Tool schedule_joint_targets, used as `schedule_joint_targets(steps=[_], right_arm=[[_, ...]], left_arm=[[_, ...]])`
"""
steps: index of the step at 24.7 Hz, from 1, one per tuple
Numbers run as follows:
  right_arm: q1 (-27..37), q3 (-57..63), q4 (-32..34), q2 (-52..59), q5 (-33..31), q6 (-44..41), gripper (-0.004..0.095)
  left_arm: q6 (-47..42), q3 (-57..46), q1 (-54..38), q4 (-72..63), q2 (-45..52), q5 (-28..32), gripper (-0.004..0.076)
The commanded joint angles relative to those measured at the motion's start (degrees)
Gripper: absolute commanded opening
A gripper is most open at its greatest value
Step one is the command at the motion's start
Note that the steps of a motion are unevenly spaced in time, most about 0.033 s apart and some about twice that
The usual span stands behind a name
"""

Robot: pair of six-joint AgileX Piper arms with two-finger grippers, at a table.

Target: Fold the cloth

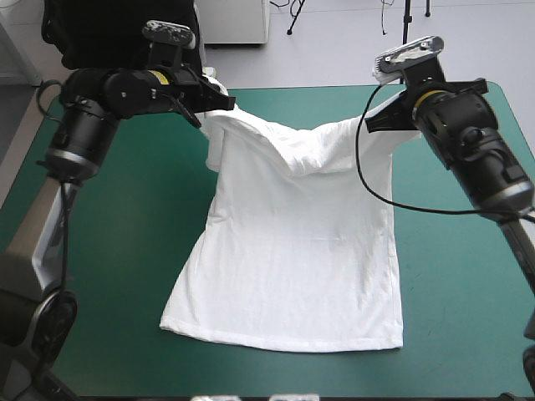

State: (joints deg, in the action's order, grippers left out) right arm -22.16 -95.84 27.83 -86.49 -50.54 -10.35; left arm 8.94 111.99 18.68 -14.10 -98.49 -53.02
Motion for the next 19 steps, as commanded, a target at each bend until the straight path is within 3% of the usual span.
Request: schedule_joint_targets(steps=[1, 8, 14, 16, 19], right_arm=[[2.45, -1.55, 3.09, -1.44, 7.22, -1.62, -0.0017], [7.85, -1.55, -0.44, -7.24, 13.51, -2.74, -0.0017], [10.44, -1.55, -3.32, -11.81, 13.76, -2.74, -0.0013], [11.31, -1.55, -5.16, -13.08, 14.98, -1.66, 0.0081], [13.91, -1.55, -13.36, -13.56, 19.4, 3.52, 0.0447]], left_arm=[[-0.6, 1.4, 0.06, -1.09, -1.59, 7.53, -0.0009], [-0.6, 1.6, 0.06, -1.09, -7.83, 16.22, -0.0009], [-0.6, 1.6, 0.06, -1.25, -11.88, 15.91, -0.0008], [-0.11, 1.6, 0.06, -1.11, -12.5, 14.6, 0.0043], [3.01, 1.6, 0.06, -1.37, -12.66, 13.21, 0.0376]])
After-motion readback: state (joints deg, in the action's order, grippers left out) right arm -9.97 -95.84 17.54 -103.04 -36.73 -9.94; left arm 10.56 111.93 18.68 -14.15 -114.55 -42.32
